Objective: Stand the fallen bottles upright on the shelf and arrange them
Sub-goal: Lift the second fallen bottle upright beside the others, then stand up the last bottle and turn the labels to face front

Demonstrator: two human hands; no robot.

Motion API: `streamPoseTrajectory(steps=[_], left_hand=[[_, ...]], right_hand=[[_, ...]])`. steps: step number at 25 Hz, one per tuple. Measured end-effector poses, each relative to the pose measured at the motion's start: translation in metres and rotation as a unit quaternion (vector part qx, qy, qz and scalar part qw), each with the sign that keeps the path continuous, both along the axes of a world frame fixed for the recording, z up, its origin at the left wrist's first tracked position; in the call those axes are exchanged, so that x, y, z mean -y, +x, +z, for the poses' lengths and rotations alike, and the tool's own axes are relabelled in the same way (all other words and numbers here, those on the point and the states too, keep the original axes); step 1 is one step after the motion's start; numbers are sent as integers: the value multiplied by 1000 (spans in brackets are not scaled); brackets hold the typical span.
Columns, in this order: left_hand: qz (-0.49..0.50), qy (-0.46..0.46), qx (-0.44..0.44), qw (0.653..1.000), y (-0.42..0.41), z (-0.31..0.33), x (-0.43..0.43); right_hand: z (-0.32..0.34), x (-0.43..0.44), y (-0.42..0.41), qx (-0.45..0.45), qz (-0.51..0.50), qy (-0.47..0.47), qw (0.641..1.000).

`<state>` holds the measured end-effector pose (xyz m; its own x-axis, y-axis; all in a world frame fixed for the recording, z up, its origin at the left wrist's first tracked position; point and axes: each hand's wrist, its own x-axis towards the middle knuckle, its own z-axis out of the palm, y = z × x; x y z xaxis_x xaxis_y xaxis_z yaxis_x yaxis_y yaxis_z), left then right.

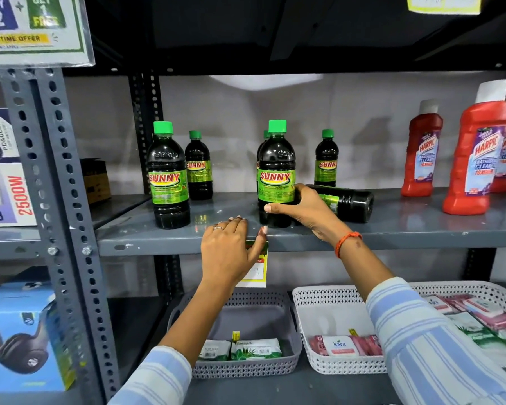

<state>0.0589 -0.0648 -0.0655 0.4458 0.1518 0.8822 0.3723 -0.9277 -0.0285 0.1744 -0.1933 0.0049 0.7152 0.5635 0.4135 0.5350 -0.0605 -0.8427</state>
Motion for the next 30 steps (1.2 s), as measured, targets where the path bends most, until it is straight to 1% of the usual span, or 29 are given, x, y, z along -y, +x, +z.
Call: streamPoseTrajectory(steps=[3, 7, 9, 10, 11, 12, 13, 14, 15, 16, 17, 19, 20, 21, 24, 26, 27, 30], left_hand=[[4, -4, -3, 1000, 2, 1, 0], [-5, -25, 15, 1000, 7, -6, 12], [-6, -22, 29, 999, 10, -11, 24], [-11, -7, 34, 999, 12, -13, 31], [-19, 15, 32, 999, 15, -14, 39], [-27, 42, 23, 999, 20, -15, 46], [-33, 68, 11, 997, 27, -18, 53], [-36, 88, 3, 995, 33, -21, 61], [-42, 97, 3, 994, 39, -23, 67], [-50, 100, 10, 994, 44, -24, 74], [-56, 105, 14, 993, 48, -23, 80], [-64, 116, 3, 991, 59, -21, 94], [-71, 107, -10, 992, 63, -15, 103], [-75, 87, -23, 993, 68, -8, 112], [-48, 26, -41, 998, 76, 16, 128], [-29, -6, -85, 996, 75, 28, 128], [-25, -13, -97, 995, 75, 28, 127], [-47, -11, -78, 996, 77, 23, 125]], right_hand=[[2, 0, -5, 7, -4, -5, 1000], [4, 7, -12, -1, 45, 1, 999], [8, 14, -15, -1, 44, 27, 999], [12, 20, -13, 18, 16, 63, 998], [17, 28, -9, 58, -22, 98, 993], [22, 37, -1, 112, -63, 112, 985], [27, 47, 10, 173, -109, 88, 975], [32, 58, 23, 234, -158, 27, 959], [36, 67, 36, 284, -198, -62, 936], [39, 75, 50, 312, -216, -156, 912], [42, 80, 60, 315, -215, -238, 893], [44, 84, 68, 269, -174, -356, 878], [43, 83, 71, 251, -153, -383, 876], [42, 83, 71, 242, -147, -389, 877], [36, 85, 74, 243, -178, -335, 893], [28, 88, 76, 232, -200, -261, 916], [24, 90, 78, 215, -204, -214, 931], [9, 97, 84, 116, -203, -93, 968]])
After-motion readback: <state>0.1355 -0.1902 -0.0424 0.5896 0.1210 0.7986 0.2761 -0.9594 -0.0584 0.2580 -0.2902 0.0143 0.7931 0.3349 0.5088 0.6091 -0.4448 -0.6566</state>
